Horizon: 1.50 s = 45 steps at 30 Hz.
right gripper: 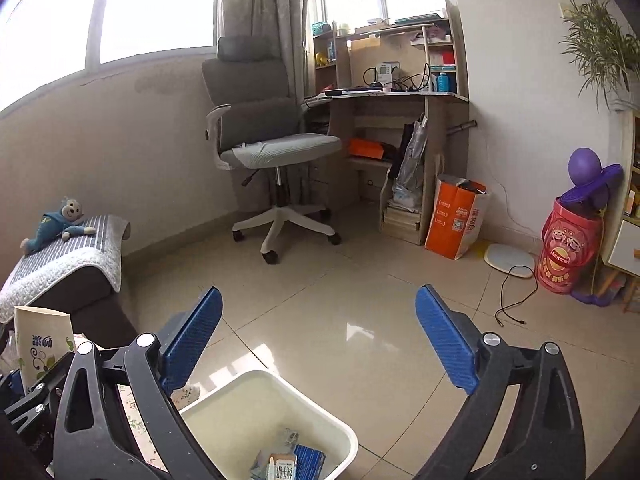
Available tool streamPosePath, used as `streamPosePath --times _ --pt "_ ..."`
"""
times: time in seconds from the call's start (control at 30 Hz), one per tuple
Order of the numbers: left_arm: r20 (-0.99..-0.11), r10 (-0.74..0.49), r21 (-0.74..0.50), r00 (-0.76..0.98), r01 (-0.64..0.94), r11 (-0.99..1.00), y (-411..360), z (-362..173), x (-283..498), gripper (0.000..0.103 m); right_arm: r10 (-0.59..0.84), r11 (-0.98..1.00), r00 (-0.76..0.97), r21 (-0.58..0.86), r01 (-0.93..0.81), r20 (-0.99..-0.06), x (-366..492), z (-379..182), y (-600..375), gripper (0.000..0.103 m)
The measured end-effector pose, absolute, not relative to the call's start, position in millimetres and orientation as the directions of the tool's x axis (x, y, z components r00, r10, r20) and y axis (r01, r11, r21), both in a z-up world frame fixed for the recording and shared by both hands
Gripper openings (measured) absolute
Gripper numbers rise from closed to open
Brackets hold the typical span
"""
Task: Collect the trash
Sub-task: 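Carry the paper cup and milk carton to the wastebasket and release both, then lower the left tool toward the white tissue at the table edge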
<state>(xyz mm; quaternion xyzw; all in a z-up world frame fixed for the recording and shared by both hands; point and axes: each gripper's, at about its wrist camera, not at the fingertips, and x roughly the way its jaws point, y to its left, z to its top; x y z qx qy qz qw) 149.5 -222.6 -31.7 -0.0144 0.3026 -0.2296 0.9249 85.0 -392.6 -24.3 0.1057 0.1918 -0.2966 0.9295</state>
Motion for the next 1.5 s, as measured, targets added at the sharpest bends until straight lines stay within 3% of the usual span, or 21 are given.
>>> streamPosePath --times 0.23,0.37,0.5,0.73,1.03,1.17,1.5 --pt "-0.572 -0.479 -0.175 0.666 0.471 0.865 -257 -30 154 0.071 -0.544 0.756 0.723 0.126 0.642 -0.425 73 -26 -415 0.093" --pt "-0.557 -0.467 -0.157 0.687 0.466 0.871 -264 -23 151 0.087 -0.565 0.737 0.713 0.137 0.662 -0.415 66 -27 -420 0.096" --pt "-0.544 -0.415 -0.103 0.729 0.432 0.896 -263 -20 147 0.09 -0.582 0.736 0.708 0.113 0.668 -0.4 64 -27 -414 0.096" --pt "-0.501 -0.287 -0.023 0.817 0.318 0.948 -248 -17 141 0.09 -0.611 0.751 0.708 0.023 0.66 -0.354 66 -25 -388 0.096" --pt "-0.434 -0.15 -0.012 0.888 0.161 0.987 -207 -11 133 0.091 -0.565 0.795 0.765 0.043 0.605 -0.31 66 -20 -358 0.096" --pt "-0.427 -0.108 -0.017 0.898 0.112 0.994 -189 -11 131 0.095 -0.535 0.821 0.788 0.035 0.57 -0.305 71 -19 -341 0.096" --pt "-0.476 0.018 0.007 0.879 -0.017 1.0 -128 -24 128 0.095 -0.431 0.892 0.84 -0.015 0.452 -0.329 82 -26 -290 0.096"
